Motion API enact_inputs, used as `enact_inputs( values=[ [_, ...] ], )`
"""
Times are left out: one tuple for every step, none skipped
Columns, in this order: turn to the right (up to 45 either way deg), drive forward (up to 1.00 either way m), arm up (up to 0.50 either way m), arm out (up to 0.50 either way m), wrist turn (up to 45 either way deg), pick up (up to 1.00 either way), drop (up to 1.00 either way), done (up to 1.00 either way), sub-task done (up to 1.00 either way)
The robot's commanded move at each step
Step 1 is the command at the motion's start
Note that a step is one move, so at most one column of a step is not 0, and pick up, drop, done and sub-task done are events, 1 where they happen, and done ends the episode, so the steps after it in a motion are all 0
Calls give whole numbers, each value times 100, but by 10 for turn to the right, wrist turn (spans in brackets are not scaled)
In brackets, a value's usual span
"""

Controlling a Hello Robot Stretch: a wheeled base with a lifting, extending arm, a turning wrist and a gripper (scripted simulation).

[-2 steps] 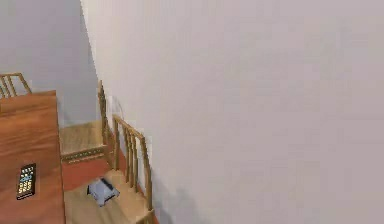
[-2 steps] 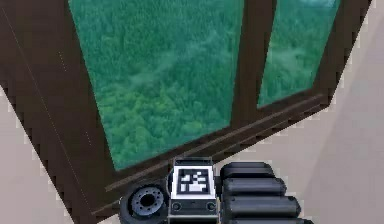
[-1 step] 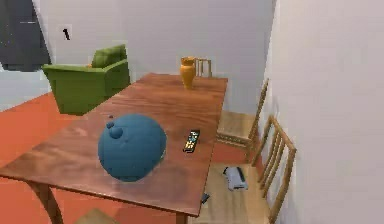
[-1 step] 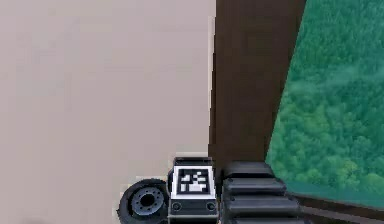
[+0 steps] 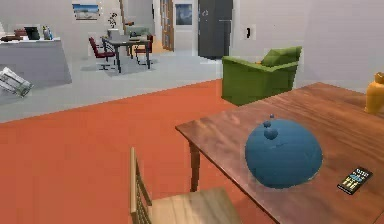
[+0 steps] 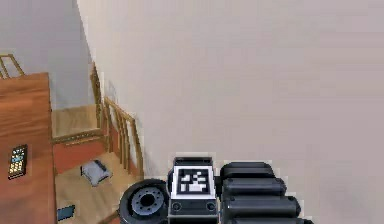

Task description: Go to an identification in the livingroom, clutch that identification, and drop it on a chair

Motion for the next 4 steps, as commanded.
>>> enact_inputs(
  values=[
    [-210,0,0,0,0,0,0,0,0],
    [450,0,0,0,0,0,0,0,0],
    [450,0,0,0,0,0,0,0,0],
    [180,0,0,0,0,0,0,0,0]
  ],
)
